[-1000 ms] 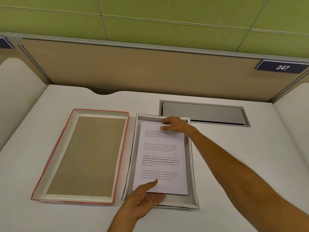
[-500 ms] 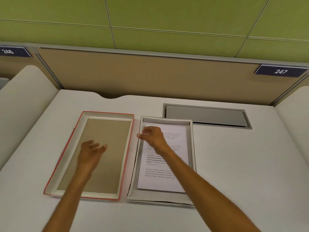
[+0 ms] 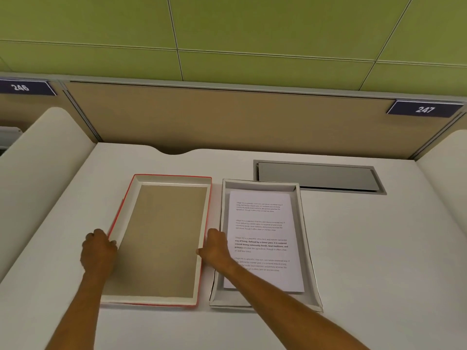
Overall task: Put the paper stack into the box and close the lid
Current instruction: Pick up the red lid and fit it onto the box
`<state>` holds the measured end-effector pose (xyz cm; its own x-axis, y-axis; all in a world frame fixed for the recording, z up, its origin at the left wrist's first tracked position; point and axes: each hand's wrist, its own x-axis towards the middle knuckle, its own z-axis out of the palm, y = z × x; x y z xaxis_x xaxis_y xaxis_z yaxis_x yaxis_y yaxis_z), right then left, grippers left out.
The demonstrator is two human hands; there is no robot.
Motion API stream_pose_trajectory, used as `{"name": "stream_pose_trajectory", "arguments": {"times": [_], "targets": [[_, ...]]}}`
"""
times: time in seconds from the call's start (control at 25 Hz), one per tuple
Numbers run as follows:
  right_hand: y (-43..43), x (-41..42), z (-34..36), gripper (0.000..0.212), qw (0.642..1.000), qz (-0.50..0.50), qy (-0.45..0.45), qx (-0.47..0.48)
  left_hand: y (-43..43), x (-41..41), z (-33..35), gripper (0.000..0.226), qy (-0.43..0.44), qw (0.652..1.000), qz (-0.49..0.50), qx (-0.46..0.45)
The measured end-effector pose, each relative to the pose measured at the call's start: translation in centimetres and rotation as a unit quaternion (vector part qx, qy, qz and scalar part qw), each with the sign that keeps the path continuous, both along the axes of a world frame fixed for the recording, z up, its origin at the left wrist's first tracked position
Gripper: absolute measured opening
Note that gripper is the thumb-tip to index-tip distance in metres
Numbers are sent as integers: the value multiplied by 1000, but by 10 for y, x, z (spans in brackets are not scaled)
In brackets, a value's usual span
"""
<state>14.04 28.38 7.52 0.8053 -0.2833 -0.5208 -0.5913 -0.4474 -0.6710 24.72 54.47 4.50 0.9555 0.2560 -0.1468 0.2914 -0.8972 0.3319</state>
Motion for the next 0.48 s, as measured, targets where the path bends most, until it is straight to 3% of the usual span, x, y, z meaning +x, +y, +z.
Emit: {"name": "stream_pose_trajectory", "arguments": {"times": [0.16,0.24,0.32,0.4,0.44,0.48], "targets": [[2,-4,-4,31,999,31,-10,-2,-2,-3,1,21,9,1000,-11,-12],[-1,-6,-4,33,999,36,-13,-3,-3,-3,12,21,28,999,-1,-23],[-1,-7,-1,41,1000,30,-2,6,-1,-2,29,30,59,996,24,-61],[3,-5,10,24,1000,13,-12,14,2,2,51,44,81,991,44,-100],[7,-3,18,24,999,6,-22,25,3,2,64,48,81,989,47,-110],[10,1,27,41,999,3,-36,36,1,2,78,49,75,989,45,-121]]}}
